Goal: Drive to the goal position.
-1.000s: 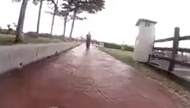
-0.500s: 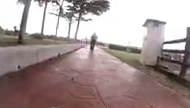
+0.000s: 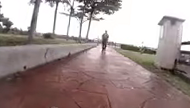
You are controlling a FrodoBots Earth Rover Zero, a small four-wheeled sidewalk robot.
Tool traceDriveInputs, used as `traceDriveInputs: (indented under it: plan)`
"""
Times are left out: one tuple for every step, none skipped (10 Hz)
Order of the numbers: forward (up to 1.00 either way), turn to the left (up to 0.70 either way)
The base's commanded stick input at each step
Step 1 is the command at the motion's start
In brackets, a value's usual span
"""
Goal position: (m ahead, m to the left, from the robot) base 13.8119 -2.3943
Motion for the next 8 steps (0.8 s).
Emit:
traceDriveInputs:
  plan:
    - [0.5,0.0]
    - [0.5,0.0]
    - [0.5,0.0]
    - [0.5,0.0]
    - [0.5,0.0]
    - [0.5,0.0]
    - [0.5,0.0]
    - [0.5,0.08]
